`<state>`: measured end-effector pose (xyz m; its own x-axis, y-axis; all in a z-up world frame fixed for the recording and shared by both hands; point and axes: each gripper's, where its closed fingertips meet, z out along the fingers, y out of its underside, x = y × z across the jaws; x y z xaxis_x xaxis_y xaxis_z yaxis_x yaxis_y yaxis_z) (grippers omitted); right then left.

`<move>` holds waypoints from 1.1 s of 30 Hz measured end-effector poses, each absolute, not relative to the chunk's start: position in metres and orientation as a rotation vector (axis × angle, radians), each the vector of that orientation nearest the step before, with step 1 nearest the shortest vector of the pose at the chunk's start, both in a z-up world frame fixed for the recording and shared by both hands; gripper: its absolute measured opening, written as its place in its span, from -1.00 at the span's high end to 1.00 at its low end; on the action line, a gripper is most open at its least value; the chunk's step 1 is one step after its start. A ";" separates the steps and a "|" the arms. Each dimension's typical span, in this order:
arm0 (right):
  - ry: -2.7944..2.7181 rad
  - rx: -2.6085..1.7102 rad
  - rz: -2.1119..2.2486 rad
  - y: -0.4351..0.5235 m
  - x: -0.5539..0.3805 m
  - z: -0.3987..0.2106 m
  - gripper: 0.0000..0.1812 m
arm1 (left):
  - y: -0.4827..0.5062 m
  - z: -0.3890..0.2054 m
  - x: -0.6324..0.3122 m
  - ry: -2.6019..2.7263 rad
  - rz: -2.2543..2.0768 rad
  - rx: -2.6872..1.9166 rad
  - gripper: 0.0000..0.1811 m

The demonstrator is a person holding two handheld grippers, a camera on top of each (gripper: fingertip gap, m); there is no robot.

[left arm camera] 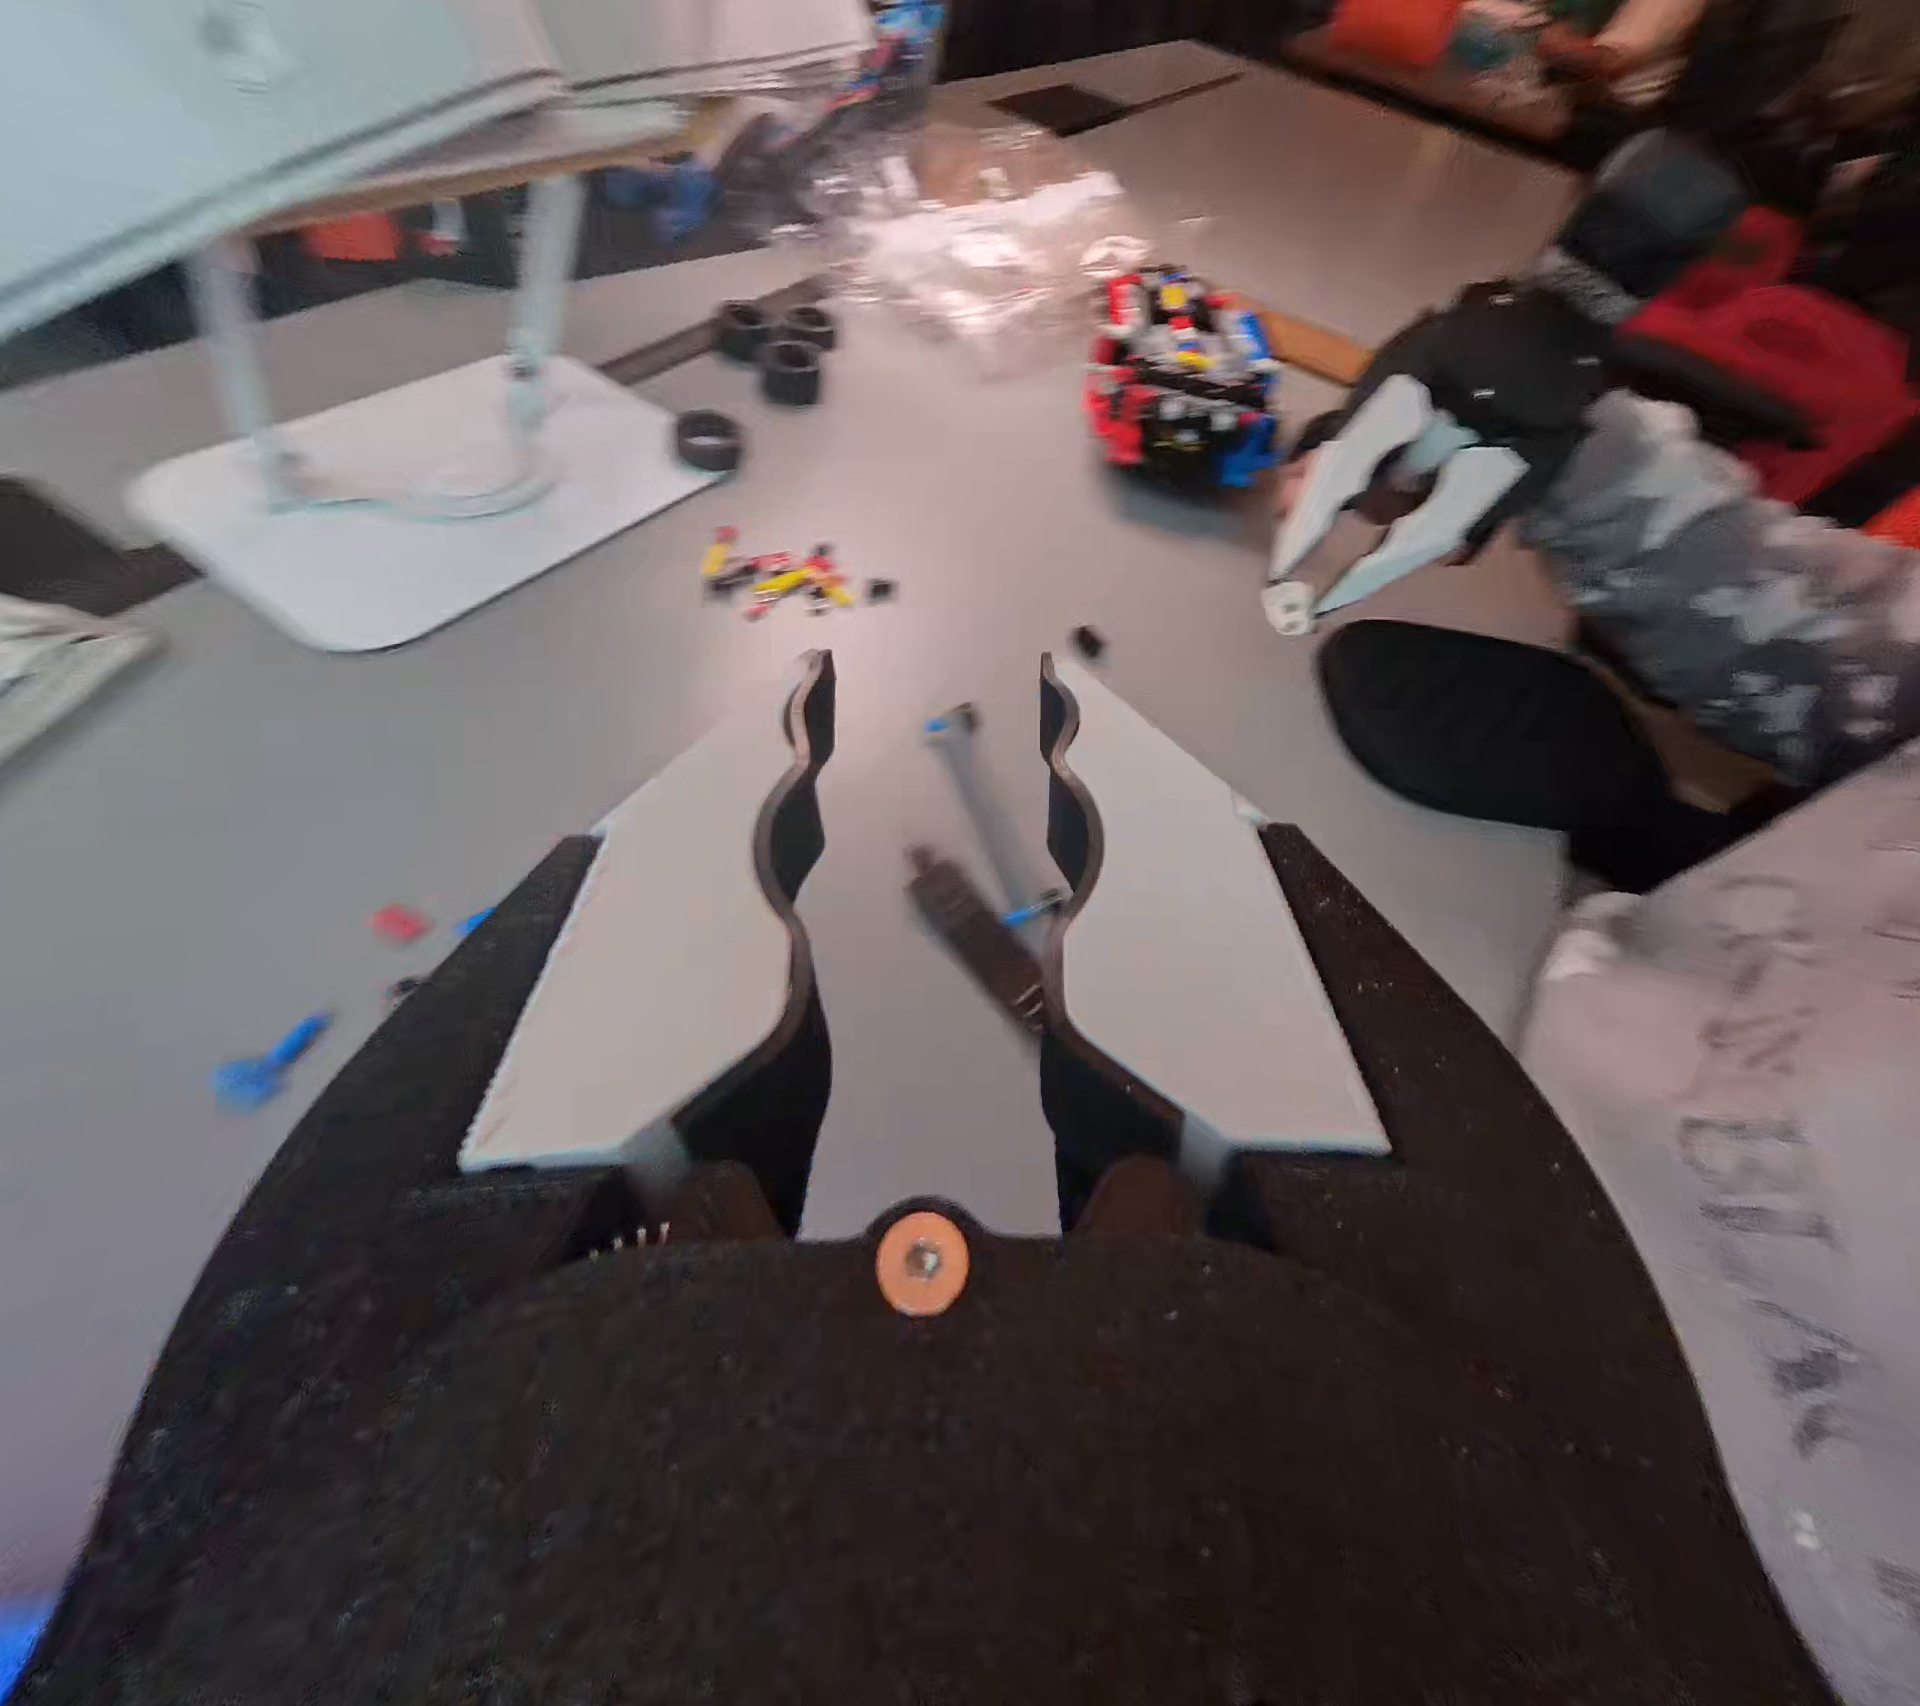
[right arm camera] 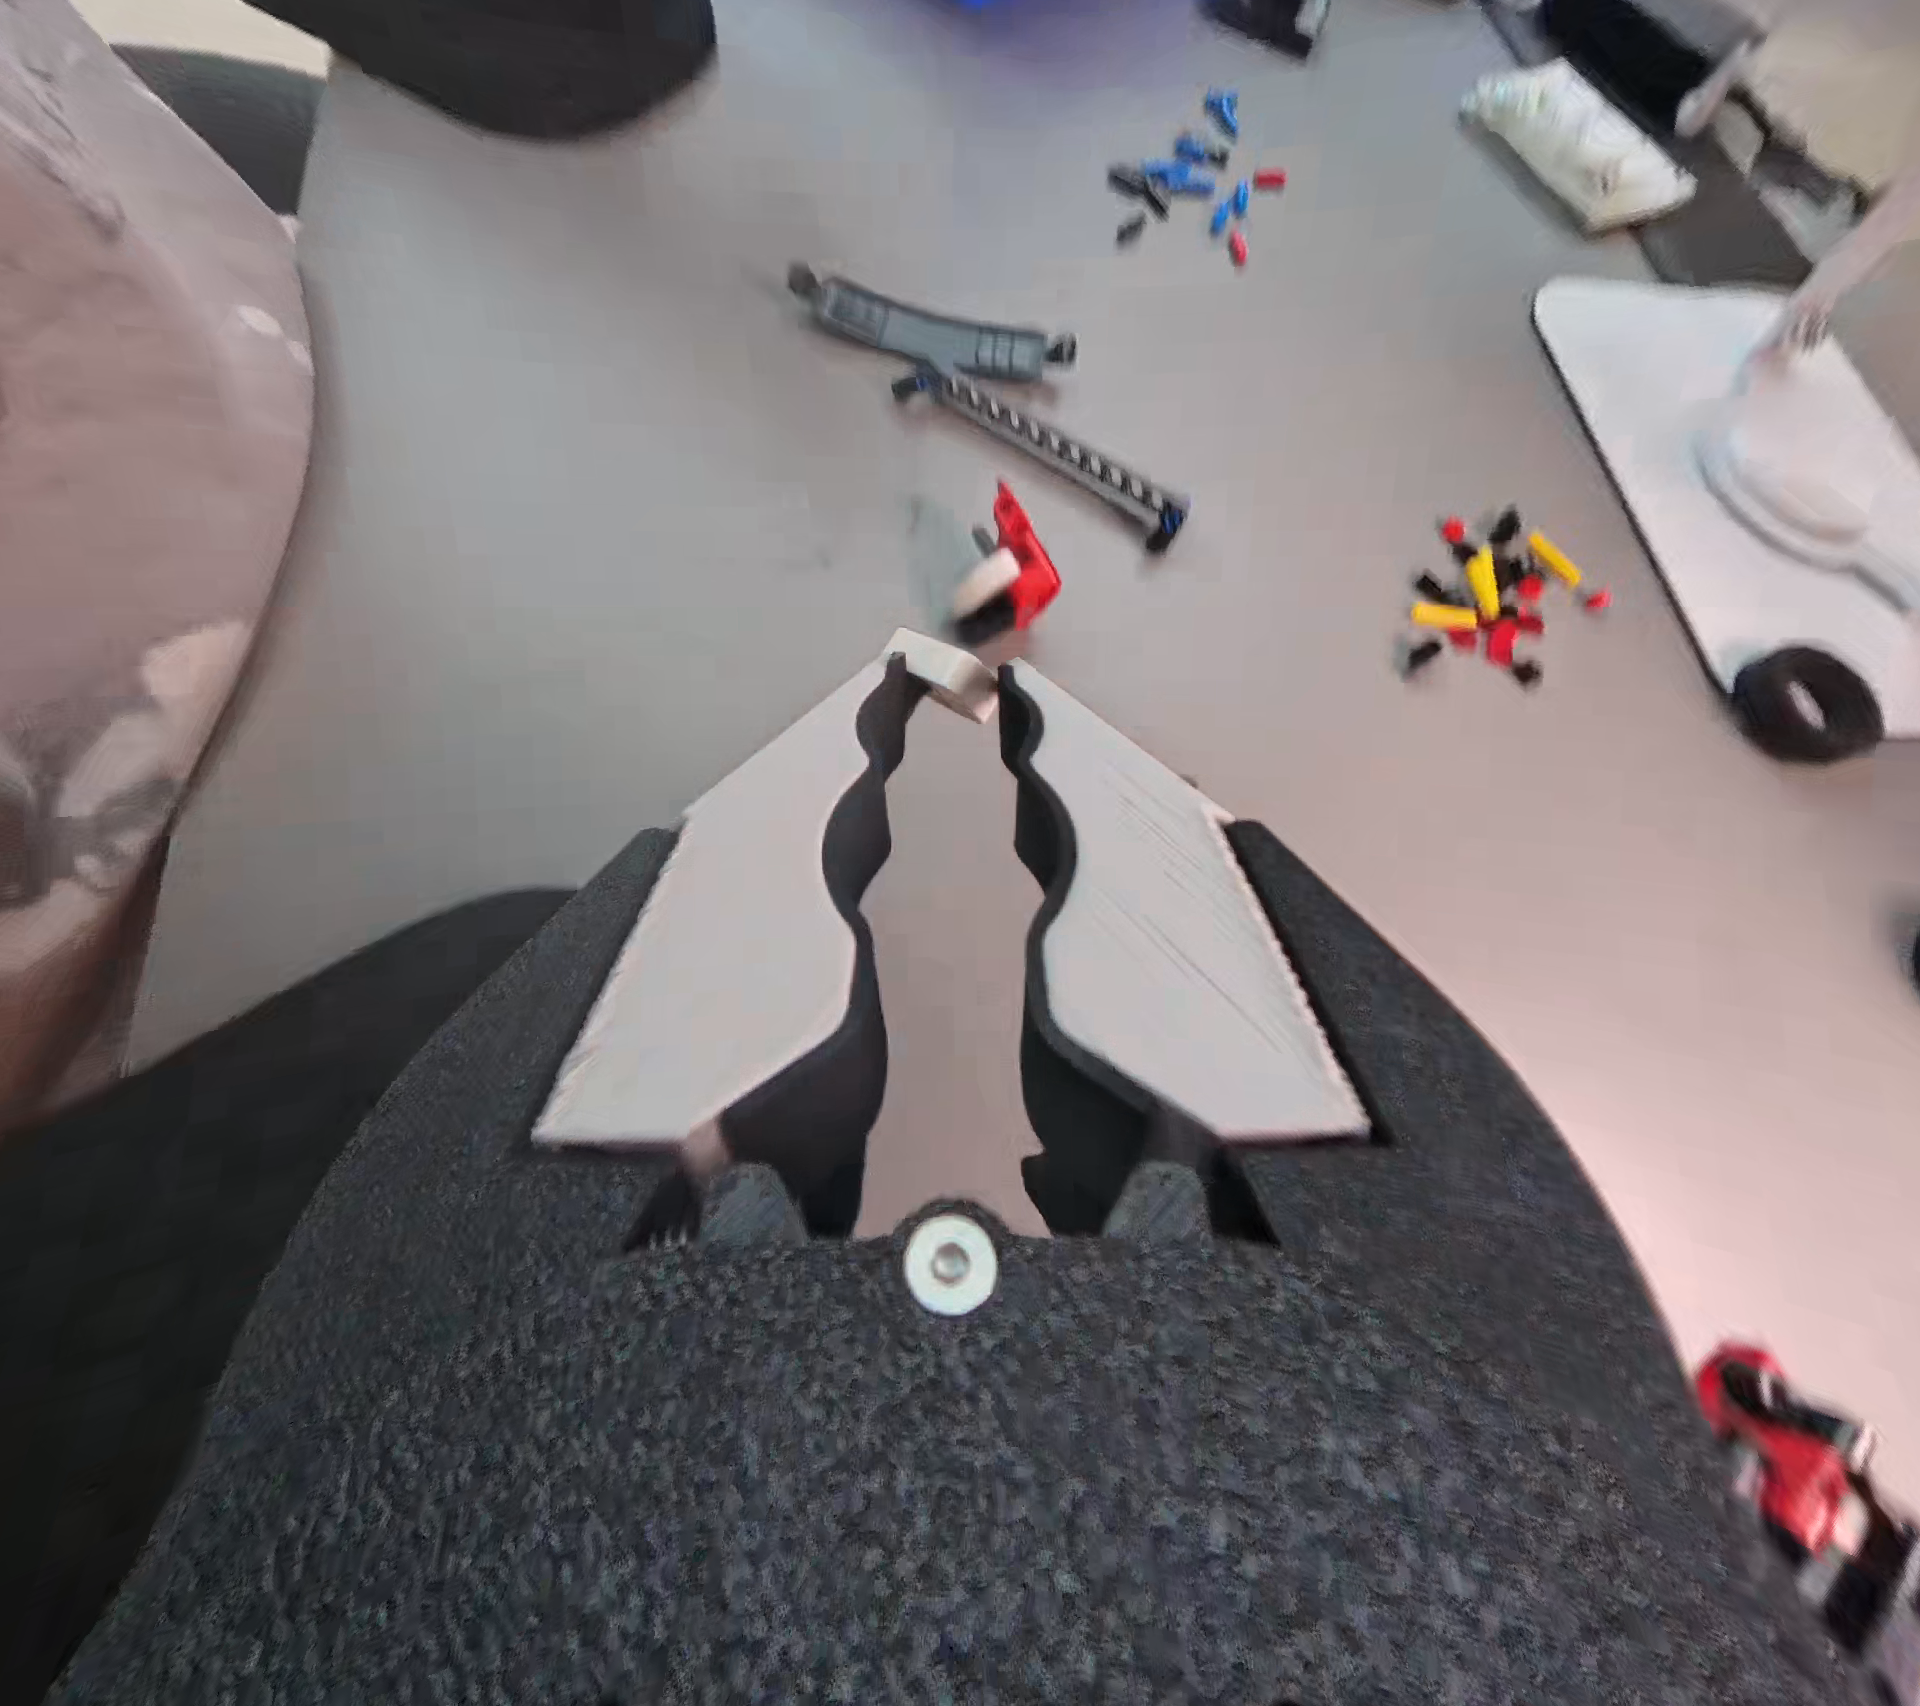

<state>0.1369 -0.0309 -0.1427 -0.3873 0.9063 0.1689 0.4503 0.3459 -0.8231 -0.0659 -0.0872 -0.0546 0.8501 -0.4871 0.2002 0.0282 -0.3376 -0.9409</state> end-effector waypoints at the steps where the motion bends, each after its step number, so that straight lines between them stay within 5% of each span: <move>1: -1.979 -1.121 0.956 -0.041 0.125 -0.133 0.81 | -0.083 -0.058 -0.037 0.390 -0.683 -1.832 0.58; 8: -1.982 -0.708 0.827 -0.087 0.054 -0.092 0.82 | -0.082 -0.092 0.075 0.458 -1.442 -1.842 0.70; 24: -1.844 -0.827 1.271 -0.086 0.047 -0.094 0.87 | -0.089 -0.112 0.050 0.474 -1.418 -1.840 0.93; 28: -1.962 -1.020 1.351 -0.086 0.046 -0.122 0.60 | -0.093 -0.141 0.056 0.698 -1.109 -2.002 0.93; 33: -2.085 -1.055 1.229 -0.089 0.042 -0.153 0.81 | -0.088 -0.153 0.051 0.778 -0.887 -2.054 0.93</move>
<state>0.0423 -0.0891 -0.1534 -0.5776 0.8158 0.0305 0.3684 0.2938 -0.8820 0.0508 -0.0883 -0.1530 0.5745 -0.7501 0.3275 -0.2272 -0.5306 -0.8166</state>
